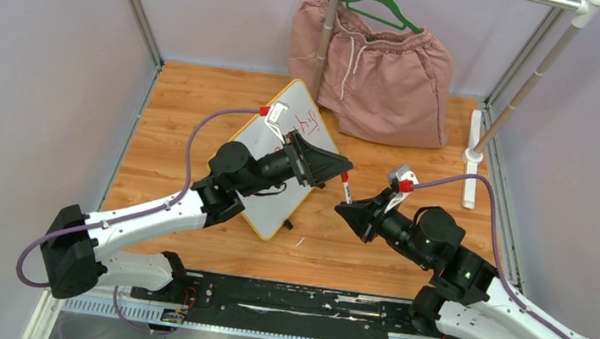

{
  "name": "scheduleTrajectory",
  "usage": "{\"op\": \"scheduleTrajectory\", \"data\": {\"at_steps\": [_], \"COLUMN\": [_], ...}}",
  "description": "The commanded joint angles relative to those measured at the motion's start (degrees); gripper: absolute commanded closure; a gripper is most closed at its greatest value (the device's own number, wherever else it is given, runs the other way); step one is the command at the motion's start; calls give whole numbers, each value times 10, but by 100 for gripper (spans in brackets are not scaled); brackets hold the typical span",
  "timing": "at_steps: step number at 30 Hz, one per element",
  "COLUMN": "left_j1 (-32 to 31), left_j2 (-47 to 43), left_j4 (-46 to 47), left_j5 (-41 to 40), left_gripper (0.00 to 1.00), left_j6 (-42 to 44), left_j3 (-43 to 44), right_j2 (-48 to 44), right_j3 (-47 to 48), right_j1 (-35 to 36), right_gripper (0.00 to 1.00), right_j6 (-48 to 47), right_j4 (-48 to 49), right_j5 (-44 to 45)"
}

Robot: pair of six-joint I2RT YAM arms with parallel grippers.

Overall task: Write a sentence on the whiteboard
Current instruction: Close the whiteboard marker at the center of the board.

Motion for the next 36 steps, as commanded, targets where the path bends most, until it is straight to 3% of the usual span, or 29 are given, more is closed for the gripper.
{"op": "scheduleTrajectory", "data": {"at_steps": [1,4,9,14,20,22,25,36], "left_j1": [-4,-4,-4,-4,-4,-4,-4,-46], "left_j2": [-7,-19,-16,-17,-18,-16,-16,-18], "left_j4": [25,25,19,18,18,18,19,-6], "left_j5": [3,-20,-1,9,20,23,27,24], "left_gripper": [36,31,45,66,70,78,100,100], "left_j6": [0,6,19,17,17,17,22,86], "left_j3": [-17,-31,-21,-20,-19,-19,-19,-30], "right_j2": [8,6,9,16,23,27,31,44], "right_j3": [7,8,10,13,15,18,23,47], "right_j1": [11,12,12,12,13,14,16,17], "right_gripper": [100,100,100,100,100,100,100,100], "right_j6": [8,7,7,5,9,8,10,18], "right_j4": [19,18,17,20,23,23,20,15], "right_j5": [19,20,21,22,19,17,17,33]}}
